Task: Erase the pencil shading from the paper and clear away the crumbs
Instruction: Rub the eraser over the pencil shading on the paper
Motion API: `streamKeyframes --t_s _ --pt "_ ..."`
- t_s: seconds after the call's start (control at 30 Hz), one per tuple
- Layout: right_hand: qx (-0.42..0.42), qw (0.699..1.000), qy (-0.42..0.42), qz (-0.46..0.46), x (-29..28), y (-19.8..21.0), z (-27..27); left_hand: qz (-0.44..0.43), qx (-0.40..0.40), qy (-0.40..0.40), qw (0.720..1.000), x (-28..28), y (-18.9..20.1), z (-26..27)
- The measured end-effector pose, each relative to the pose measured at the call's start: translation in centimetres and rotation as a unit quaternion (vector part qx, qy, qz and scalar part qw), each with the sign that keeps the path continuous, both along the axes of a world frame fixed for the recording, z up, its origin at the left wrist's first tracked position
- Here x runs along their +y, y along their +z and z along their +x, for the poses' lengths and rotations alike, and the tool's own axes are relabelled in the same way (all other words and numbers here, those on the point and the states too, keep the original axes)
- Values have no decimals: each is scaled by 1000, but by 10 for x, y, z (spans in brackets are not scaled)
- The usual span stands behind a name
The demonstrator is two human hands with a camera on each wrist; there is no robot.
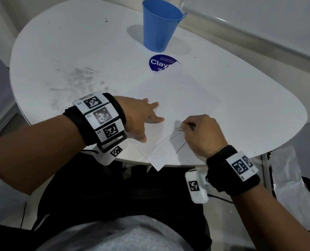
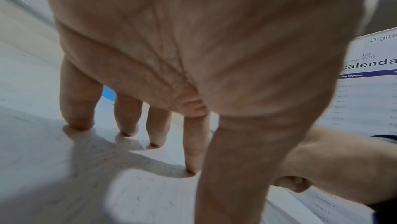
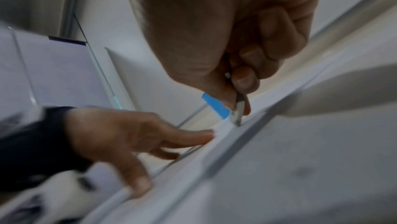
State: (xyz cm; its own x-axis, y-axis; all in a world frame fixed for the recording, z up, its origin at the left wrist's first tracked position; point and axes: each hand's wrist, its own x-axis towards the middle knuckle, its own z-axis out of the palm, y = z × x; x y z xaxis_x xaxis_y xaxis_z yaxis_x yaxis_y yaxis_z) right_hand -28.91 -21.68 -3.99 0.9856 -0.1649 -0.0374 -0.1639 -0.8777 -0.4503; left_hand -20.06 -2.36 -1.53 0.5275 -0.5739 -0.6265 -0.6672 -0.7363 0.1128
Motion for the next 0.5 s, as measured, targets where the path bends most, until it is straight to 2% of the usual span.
streamKeyframes --t_s 0.13,0.3,0.43,0.5 --pt "28 996 83 13 27 2 -16 4 -5 -8 1000 0 -2 0" --pt "-17 1000 -14 -20 -3 0 1 7 -3 -7 1000 0 0 0" --pt "24 995 97 21 33 1 -19 3 2 -4 1000 0 -2 2" --pt "28 997 74 23 22 2 -9 -1 3 -1 1000 1 -2 3"
